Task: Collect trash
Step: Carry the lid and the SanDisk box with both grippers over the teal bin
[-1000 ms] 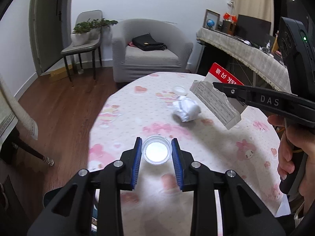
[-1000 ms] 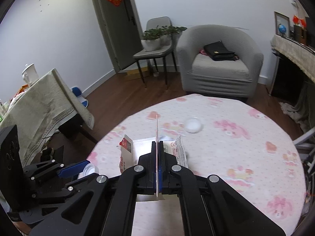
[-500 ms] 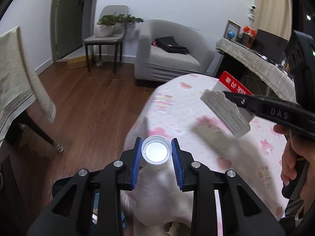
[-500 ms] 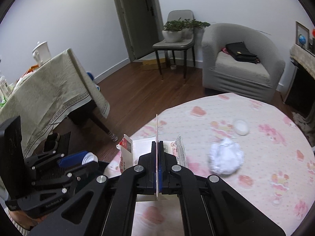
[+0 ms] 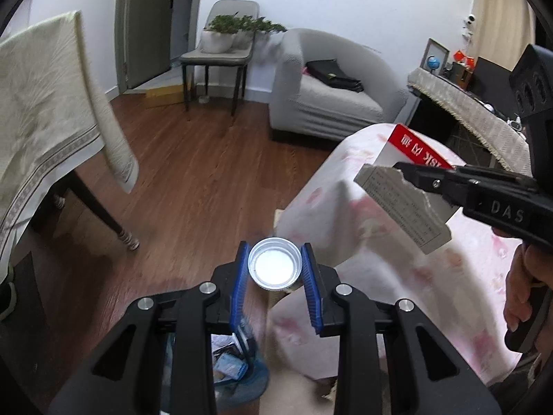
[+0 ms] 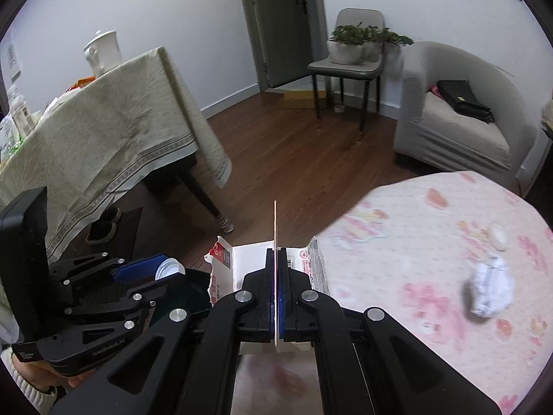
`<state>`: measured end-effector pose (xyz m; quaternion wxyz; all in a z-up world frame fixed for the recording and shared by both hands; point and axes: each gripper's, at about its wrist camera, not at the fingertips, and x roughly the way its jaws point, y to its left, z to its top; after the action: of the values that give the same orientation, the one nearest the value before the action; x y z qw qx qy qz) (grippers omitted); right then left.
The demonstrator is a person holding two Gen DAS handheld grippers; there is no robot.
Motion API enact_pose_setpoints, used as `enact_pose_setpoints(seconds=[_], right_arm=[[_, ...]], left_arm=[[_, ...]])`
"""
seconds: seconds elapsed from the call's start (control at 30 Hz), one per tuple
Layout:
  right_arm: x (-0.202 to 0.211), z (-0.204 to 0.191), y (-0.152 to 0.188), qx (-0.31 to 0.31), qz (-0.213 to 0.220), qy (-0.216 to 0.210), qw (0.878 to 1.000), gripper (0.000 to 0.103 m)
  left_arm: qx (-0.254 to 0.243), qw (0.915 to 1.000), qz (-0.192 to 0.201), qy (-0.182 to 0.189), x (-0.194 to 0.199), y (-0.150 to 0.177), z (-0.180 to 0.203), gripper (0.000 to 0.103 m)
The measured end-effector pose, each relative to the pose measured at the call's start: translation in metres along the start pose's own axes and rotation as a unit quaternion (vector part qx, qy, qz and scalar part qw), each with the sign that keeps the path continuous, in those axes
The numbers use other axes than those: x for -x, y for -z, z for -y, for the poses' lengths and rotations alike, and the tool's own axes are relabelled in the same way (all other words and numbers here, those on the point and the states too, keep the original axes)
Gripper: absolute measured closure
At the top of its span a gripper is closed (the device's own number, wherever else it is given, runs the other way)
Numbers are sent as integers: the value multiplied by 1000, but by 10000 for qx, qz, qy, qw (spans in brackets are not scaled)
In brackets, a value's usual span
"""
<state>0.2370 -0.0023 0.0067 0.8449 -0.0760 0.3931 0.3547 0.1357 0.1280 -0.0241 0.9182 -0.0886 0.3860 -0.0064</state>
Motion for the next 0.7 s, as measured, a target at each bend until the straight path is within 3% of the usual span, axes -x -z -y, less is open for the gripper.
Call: enact_pose_setpoints(seconds=[0.4,0.7], right_arm=[[-42,-55,-2,213,-251,-298,9990,102],[-71,-73,2,239,-533,-350,9977,102]], left_arm=[[111,9969,-623,-478,-24,42,-54,71],[473,9858,-1522,-536,-74,88,-92,71]])
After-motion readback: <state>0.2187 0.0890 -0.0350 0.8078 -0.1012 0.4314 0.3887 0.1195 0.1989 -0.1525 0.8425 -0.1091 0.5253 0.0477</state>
